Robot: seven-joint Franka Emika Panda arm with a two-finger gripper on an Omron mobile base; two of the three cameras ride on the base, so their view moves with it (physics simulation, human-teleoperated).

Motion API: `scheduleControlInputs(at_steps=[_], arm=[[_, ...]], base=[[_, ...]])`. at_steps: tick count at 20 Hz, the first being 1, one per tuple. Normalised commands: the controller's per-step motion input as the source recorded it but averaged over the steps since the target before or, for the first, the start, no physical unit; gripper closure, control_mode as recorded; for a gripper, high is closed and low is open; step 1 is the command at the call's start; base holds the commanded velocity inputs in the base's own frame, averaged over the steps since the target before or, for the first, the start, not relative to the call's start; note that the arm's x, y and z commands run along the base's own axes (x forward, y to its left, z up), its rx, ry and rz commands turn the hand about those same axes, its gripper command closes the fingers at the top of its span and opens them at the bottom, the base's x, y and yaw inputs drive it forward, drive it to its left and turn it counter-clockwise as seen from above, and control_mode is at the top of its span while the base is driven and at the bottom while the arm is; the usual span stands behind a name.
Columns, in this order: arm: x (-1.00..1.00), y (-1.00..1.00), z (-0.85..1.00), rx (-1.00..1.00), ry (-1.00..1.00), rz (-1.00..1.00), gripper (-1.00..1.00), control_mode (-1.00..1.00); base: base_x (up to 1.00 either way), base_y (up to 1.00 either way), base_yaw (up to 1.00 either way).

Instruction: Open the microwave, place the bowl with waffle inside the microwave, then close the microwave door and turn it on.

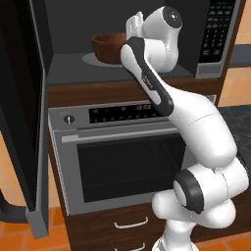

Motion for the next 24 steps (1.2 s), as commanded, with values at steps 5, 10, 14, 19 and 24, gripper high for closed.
scheduleControlInputs(at_steps=[5, 10, 14, 19, 24], arm=[[-1.00, -0.06, 0.14, 0.00, -0.02, 0.05, -1.00, -1.00], [-1.00, -0.02, 0.01, -0.08, 0.05, 0.08, 1.00, -1.00], [-1.00, 0.02, -0.54, -0.14, 0.20, 0.12, 1.00, -1.00], [-1.00, 0.11, -0.94, -0.05, 0.03, 0.15, 1.00, -1.00], [-1.00, 0.63, -1.00, -0.11, 0.00, 0.24, 1.00, -1.00]], base=[[0.00, 0.00, 0.00], [0.00, 0.00, 0.00], [0.00, 0.00, 0.00], [0.00, 0.00, 0.00], [0.00, 0.00, 0.00]])
